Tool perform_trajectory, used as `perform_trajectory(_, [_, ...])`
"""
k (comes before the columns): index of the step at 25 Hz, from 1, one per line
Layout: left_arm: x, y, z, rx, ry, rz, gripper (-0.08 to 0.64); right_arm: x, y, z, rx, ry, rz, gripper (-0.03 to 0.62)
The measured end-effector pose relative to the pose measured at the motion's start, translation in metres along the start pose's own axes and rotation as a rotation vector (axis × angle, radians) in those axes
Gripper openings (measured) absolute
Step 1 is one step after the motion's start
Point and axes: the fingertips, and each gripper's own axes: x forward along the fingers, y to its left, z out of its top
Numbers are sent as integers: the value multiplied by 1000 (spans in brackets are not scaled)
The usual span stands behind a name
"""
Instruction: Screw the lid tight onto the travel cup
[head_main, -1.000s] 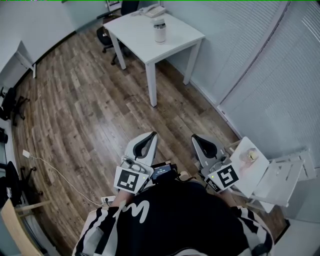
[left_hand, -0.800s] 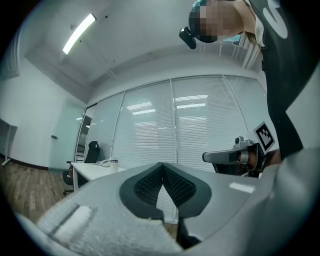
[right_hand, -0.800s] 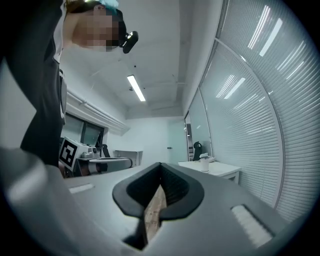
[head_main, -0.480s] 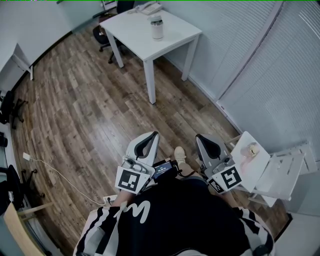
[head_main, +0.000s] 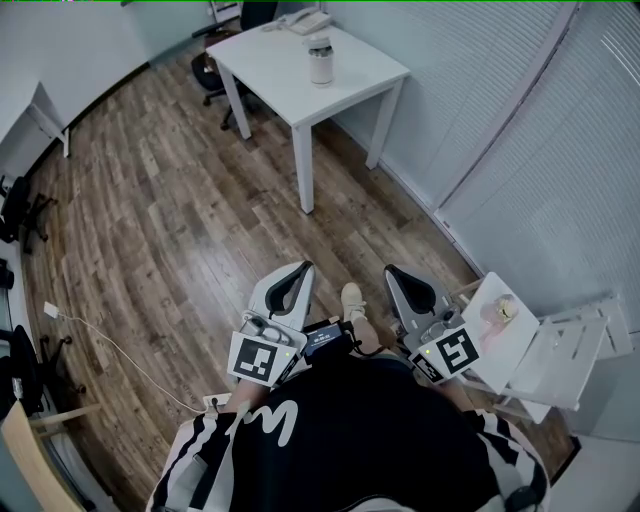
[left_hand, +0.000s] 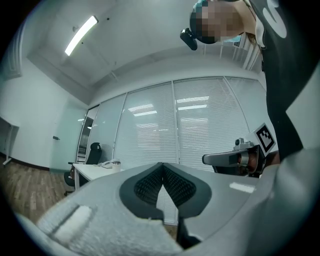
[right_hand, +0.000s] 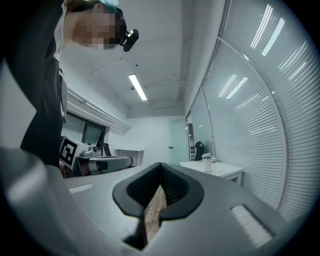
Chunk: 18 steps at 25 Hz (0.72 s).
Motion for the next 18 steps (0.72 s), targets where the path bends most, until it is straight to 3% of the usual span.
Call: perform_trajectory(18, [70,48,-12,8,28,35,2,61,-64,-10,30,10,36,0])
